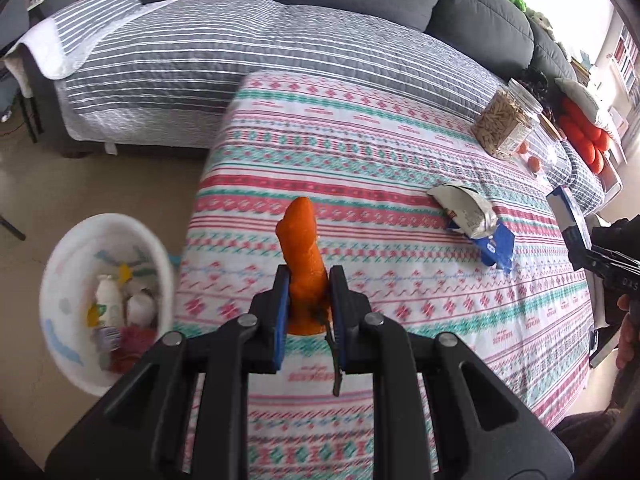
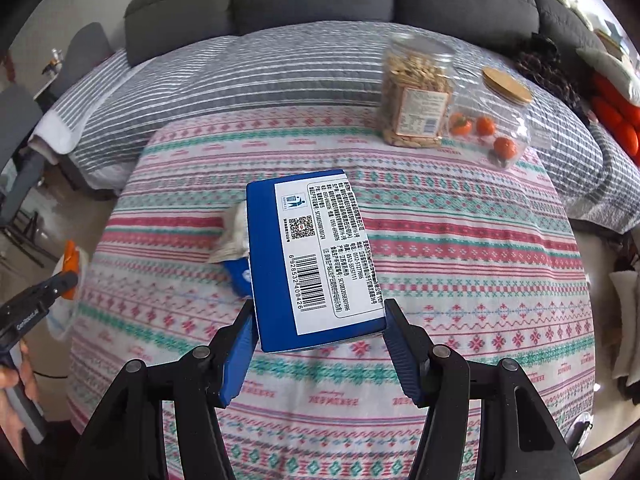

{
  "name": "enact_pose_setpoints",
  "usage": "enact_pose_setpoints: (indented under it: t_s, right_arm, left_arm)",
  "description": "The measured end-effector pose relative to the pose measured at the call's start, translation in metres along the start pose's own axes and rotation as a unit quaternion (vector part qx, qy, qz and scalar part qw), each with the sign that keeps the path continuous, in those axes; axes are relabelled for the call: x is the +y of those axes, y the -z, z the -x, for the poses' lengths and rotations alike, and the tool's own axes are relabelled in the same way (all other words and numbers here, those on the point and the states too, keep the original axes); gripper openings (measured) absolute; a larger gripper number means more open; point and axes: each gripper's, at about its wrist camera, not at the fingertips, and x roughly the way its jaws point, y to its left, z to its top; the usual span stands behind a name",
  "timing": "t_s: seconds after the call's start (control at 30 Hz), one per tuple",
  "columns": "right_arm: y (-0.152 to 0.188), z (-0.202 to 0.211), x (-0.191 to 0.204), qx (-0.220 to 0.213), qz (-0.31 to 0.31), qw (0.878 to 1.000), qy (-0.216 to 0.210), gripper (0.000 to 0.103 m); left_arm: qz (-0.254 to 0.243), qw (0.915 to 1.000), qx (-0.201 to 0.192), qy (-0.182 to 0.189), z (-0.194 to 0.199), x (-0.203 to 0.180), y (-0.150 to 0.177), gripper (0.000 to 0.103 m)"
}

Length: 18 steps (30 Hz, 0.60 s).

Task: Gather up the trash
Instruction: 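Carry the orange toy into the bucket with the left tool while the right tool holds the blue box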

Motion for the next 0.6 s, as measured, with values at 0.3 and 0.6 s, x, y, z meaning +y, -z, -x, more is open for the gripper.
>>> enact_pose_setpoints:
  t_s: [0.3,0.6]
  right_arm:
    - [-0.004,-0.001,0.051,-0.002,0.039,0.999,-0.029,0.062]
    - [-0.008,-0.010,0.115,0.003,0.081,0.995,-0.062,0.062]
  left_arm:
    - [0.022,0.9993,-0.006,-0.031,0.023,0.042,0.012,0.021]
    - [0.062,0.9961,-0.002,-0.063,0.035,0.087,0.022,0.021]
